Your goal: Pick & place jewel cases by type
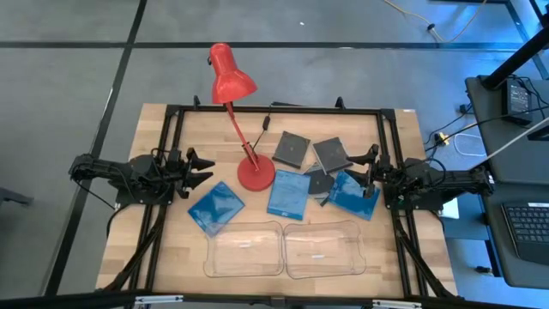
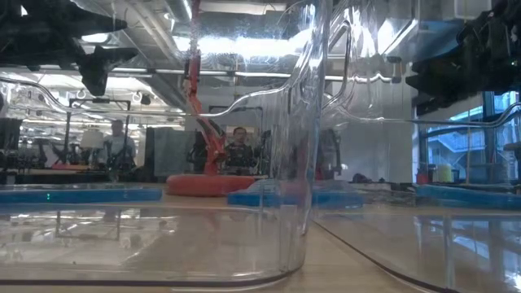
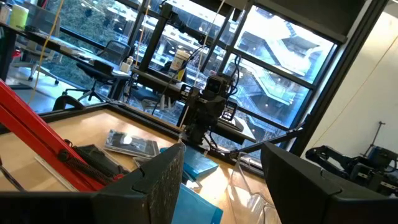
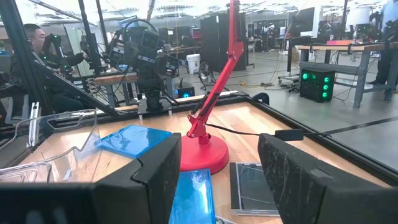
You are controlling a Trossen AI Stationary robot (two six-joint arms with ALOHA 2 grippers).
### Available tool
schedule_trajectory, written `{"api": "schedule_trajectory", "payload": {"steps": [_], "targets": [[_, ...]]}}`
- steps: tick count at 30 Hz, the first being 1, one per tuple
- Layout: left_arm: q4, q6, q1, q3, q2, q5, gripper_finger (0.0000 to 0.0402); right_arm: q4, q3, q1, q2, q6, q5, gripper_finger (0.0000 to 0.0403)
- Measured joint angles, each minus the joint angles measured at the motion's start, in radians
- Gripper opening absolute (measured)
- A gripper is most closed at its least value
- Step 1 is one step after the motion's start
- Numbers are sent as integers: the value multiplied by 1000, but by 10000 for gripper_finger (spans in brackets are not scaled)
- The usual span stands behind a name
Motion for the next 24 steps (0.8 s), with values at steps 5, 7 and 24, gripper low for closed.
{"api": "schedule_trajectory", "payload": {"steps": [5,7,24], "targets": [[0,0,0,0,0,0,212,0,0,0,0,0,0,218],[0,0,0,0,0,0,212,0,0,0,0,0,0,218],[0,0,0,0,0,-2,212,0,0,0,0,9,0,218]]}}
